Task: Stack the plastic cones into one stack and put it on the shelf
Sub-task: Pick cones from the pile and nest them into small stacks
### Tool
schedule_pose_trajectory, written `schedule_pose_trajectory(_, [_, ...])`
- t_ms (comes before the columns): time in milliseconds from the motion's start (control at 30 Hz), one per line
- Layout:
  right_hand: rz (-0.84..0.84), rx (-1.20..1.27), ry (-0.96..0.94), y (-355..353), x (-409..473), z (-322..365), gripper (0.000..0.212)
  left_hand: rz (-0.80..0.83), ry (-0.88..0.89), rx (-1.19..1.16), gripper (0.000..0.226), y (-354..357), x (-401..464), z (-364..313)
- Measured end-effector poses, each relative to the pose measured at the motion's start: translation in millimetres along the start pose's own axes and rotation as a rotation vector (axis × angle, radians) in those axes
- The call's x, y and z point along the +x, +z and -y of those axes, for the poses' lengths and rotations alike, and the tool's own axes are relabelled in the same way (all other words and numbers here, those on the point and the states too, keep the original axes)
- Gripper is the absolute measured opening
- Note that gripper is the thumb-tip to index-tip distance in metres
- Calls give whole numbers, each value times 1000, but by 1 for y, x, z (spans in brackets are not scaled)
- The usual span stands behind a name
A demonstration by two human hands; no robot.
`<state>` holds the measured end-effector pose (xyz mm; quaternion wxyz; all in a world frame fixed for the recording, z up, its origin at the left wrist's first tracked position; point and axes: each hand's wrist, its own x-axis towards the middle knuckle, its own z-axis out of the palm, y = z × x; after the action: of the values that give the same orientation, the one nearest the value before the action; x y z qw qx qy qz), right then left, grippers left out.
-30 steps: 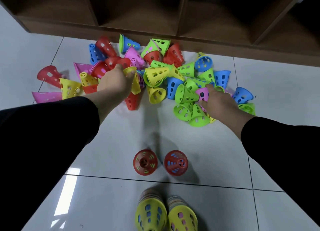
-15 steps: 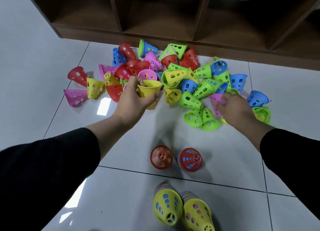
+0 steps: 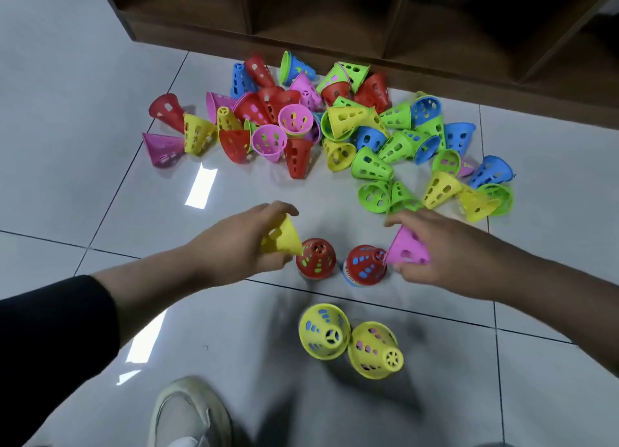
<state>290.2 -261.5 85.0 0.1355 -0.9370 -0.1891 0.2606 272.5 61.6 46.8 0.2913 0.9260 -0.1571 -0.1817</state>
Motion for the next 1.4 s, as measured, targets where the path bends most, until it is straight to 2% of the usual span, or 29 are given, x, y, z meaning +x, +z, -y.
schedule_pose_trajectory(133, [78,-198,49,23,8,9,82,166,42,411,83,10,11,-9])
schedule_pose_trajectory(233, [84,-259,39,38,22,16,92,224,48,528,79,26,27,-23])
schedule_pose_trajectory(367, [70,-255,21,52,29,27,84,180,85,391,66,51,38,-30])
schedule_pose_trajectory(467, [67,-131,92,55,31,25,84,125,106,269,69,59,37,-24])
schedule_pose_trajectory(567, [-104,9,170,42,43,5,74,11,98,201,64,52,39,-17])
schedule_pose_trajectory(667, [-292,99,281,29,65,-24,56,-69,-5,75,53,41,51,-16])
schedule_pose_trajectory(800, [-227,151,465,27,96,-52,68,-172,-192,-163,43,31,92,-26])
schedule_pose_trajectory(933, [-202,304,547,38,126,-61,78,-57,-269,-213,50,31,138,-36])
schedule_pose_trajectory(1100, [-260,469,582,61,141,-67,67,34,-389,-211,58,40,182,-38])
schedule_pose_trajectory(1200, [-264,503,526,72,143,-62,56,74,-416,-215,58,44,202,-38])
schedule_pose_trajectory(1400, [-203,485,401,78,143,-52,62,191,-450,-216,54,57,223,-37])
